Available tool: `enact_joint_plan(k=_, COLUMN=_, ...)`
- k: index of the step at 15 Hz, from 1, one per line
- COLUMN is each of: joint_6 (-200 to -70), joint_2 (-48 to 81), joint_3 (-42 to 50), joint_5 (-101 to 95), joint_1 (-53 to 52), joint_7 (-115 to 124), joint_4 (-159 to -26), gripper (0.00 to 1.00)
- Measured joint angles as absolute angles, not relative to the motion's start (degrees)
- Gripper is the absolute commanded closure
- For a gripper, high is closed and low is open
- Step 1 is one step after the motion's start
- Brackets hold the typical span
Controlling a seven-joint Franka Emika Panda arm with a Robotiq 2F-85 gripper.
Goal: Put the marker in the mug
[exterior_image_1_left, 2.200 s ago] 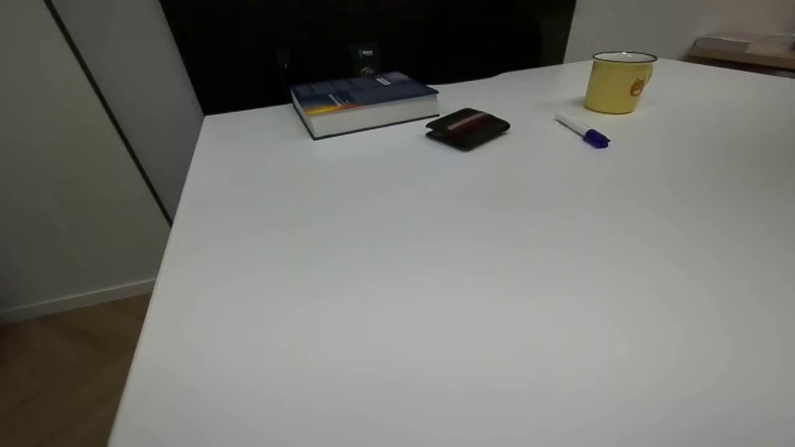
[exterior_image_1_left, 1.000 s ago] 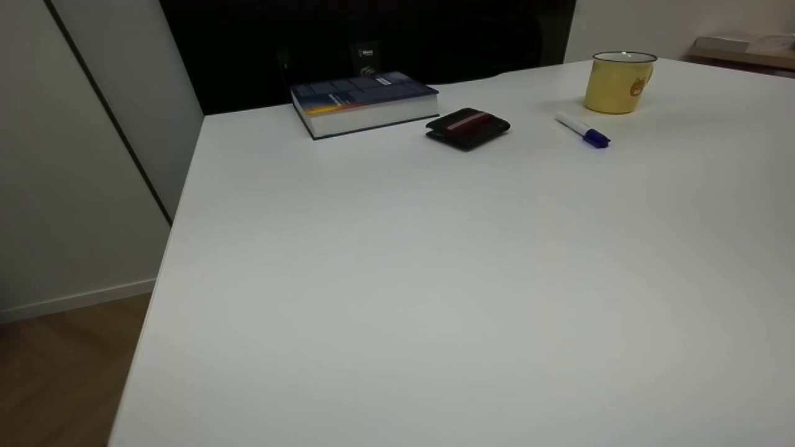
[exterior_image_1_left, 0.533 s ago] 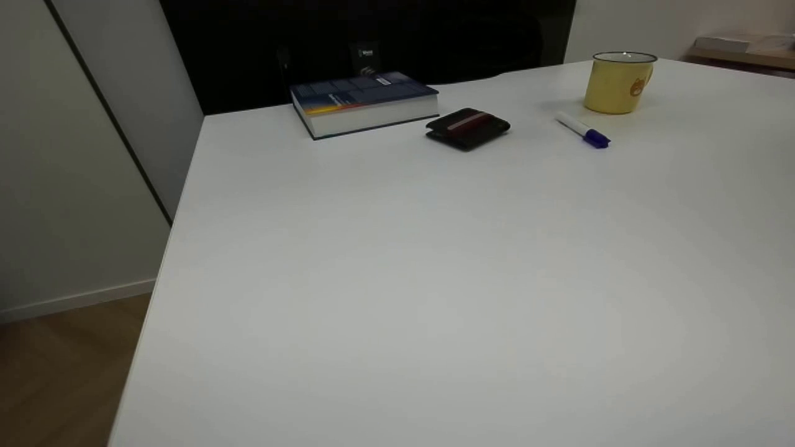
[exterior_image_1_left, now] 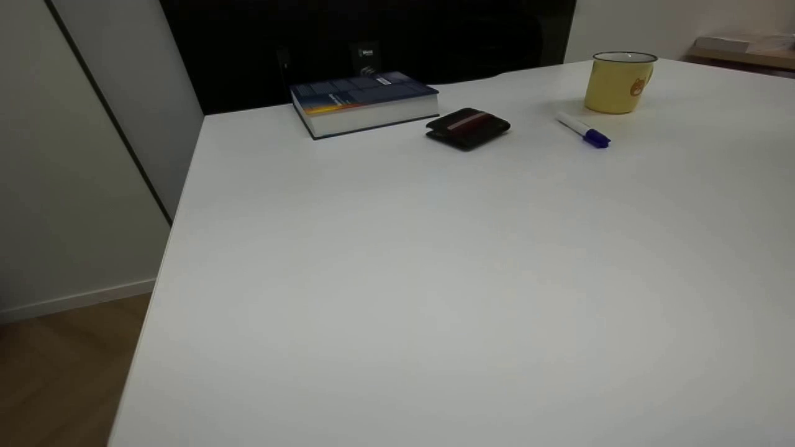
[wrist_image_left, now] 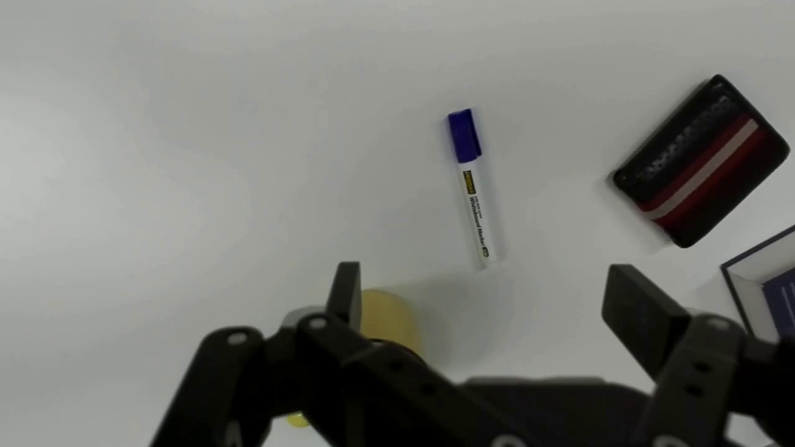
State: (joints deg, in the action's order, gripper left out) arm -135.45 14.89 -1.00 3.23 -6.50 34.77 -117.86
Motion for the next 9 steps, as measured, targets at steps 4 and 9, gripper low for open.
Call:
enact_joint_plan(k=4, joint_6=-139.1, joint_2=17.6, joint_3=-1.0, joint_5=2.5, joint_1=-9.5, joint_7=38.7, joint_4=-118.1, gripper=0.00)
enact_joint_plan(k=9, joint_6=-139.3, joint_2=18.5, joint_3=-0.9, joint_5=2.2, joint_1=-10.3, joint_7=39.4, joint_4=-118.0, gripper=0.00)
